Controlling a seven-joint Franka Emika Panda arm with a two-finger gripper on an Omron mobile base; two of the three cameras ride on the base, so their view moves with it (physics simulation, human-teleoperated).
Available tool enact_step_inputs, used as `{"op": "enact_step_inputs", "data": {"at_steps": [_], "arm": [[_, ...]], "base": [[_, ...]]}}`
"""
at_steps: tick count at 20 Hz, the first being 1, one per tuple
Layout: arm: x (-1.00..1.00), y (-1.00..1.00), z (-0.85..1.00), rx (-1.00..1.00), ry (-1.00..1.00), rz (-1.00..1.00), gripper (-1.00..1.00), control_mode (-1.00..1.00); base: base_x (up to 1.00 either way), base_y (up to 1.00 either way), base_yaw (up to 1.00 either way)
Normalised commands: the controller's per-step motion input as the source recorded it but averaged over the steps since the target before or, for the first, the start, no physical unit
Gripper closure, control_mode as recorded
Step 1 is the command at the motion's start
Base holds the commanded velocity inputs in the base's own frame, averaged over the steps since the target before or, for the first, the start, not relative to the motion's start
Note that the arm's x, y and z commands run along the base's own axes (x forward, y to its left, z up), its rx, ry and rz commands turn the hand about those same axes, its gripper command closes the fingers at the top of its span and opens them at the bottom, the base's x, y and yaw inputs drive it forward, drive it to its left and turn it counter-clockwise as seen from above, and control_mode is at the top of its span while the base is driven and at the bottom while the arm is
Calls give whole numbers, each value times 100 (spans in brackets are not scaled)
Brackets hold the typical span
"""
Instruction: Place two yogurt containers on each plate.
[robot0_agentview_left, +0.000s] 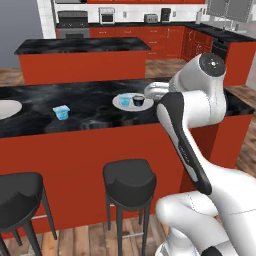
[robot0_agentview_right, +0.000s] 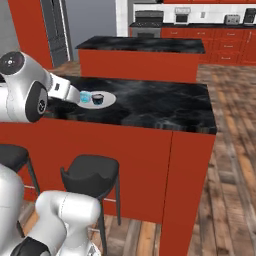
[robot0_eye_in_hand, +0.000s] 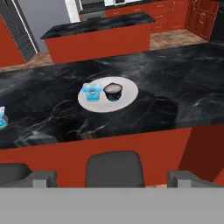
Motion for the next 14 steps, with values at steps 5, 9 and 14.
{"op": "enact_step_inputs", "data": {"at_steps": [5,9,14], "arm": [[0,0,0,0,0,0,-100,100],[0,0,0,0,0,0,-100,100],[0,0,0,0,0,0,-100,100]], "base": [[-100,100,5],[-92,100,3],[-35,100,5]]}}
